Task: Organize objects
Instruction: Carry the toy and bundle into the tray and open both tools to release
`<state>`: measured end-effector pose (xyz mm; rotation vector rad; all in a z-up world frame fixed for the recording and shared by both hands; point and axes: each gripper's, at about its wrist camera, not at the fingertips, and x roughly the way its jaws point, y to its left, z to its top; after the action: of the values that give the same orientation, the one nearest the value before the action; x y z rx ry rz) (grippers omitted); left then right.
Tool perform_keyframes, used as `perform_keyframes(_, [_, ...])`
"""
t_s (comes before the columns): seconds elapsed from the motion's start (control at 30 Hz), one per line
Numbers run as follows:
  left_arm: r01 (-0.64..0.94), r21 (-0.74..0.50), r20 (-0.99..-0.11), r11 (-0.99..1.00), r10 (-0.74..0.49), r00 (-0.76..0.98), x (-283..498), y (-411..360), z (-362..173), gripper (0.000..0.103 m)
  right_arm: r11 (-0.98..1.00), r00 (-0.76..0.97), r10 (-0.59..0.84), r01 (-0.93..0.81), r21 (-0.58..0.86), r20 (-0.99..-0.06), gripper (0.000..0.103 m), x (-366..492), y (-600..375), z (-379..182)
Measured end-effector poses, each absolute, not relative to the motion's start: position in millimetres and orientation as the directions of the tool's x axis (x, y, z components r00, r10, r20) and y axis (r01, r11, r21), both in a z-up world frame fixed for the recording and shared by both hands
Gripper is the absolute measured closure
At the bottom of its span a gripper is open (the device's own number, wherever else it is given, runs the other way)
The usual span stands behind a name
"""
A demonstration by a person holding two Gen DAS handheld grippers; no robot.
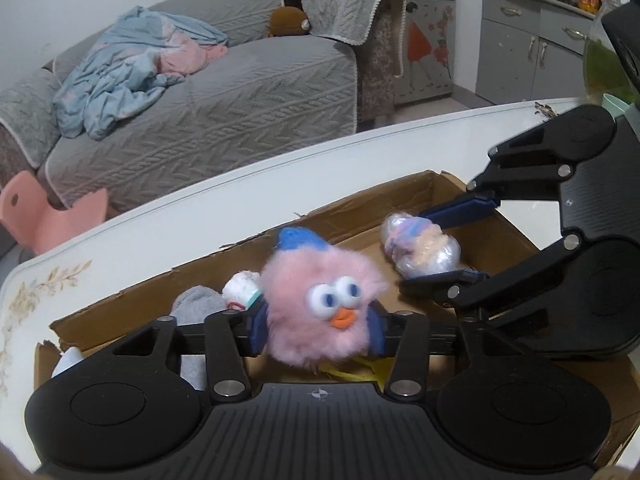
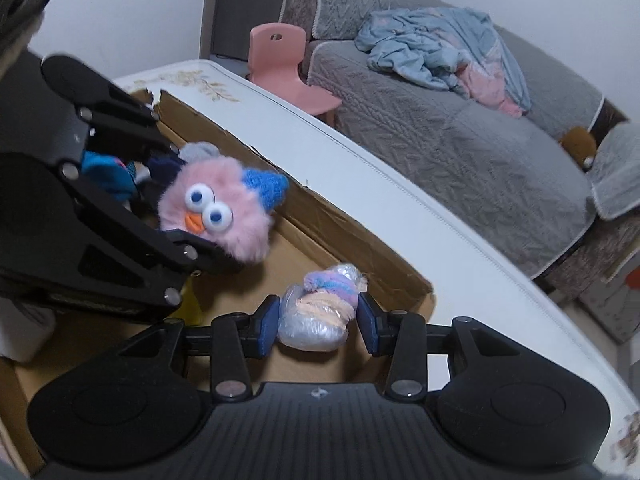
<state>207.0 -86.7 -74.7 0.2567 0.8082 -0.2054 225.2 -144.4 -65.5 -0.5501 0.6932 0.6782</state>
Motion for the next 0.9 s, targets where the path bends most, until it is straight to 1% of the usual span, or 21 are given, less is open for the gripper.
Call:
perform_keyframes(0.2, [0.274, 0.154, -0.734, 0.949, -0.076, 0.675, 205.4, -90.3, -74.2, 0.044, 0.639, 0.59, 0.354, -0.719, -0.273, -0.726, 0.063, 220.6, -138.9, -65.8])
perform_keyframes(0.23, [0.272, 0.154, -0.732, 0.95, -0.075, 0.677, 205.4, -90.1, -73.3, 0.042, 0.638, 0.591, 0.352, -0.719, -0.276, -0.726, 0.063, 220.3, -137.9, -65.4])
perform_keyframes(0.3, [0.262, 0.154, -0.722, 0.953, -0.072, 0.688, 205.0, -88.7, -70.2, 0.033, 0.633, 0.594, 0.349, -0.72, -0.285, -0.725, 0.059, 217.7, -138.7, -64.5])
perform_keyframes(0.37, [0.237, 0.146, -0.707, 0.96, -0.066, 0.704, 203.6, -86.7, -64.3, 0.016, 0.628, 0.586, 0.358, -0.727, -0.276, -0.727, 0.05, 217.2, -139.6, -63.2])
perform_keyframes(0.4, [0.233, 0.135, -0.701, 0.963, -0.073, 0.709, 202.8, -85.9, -61.2, 0.014, 0.629, 0.585, 0.363, -0.728, -0.272, -0.726, 0.048, 216.1, -139.9, -62.1])
perform_keyframes(0.43, [0.236, 0.128, -0.7, 0.963, -0.081, 0.709, 202.0, -87.0, -59.3, 0.014, 0.63, 0.583, 0.368, -0.729, -0.267, -0.725, 0.045, 216.9, -139.6, -61.3])
perform_keyframes(0.6, [0.245, 0.134, -0.691, 0.96, -0.087, 0.717, 199.1, -89.7, -54.4, 0.014, 0.635, 0.586, 0.374, -0.727, -0.261, -0.719, 0.045, 214.6, -138.8, -58.3])
perform_keyframes(0.77, [0.231, 0.097, -0.694, 0.968, -0.101, 0.713, 198.2, -83.5, -51.5, 0.014, 0.68, 0.59, 0.368, -0.698, -0.225, -0.719, 0.045, 217.1, -139.1, -54.6])
perform_keyframes(0.9, [0.206, 0.092, -0.706, 0.974, -0.082, 0.703, 197.5, -78.6, -48.7, 0.013, 0.706, 0.59, 0.34, -0.675, -0.216, -0.732, 0.043, 217.5, -134.0, -52.9])
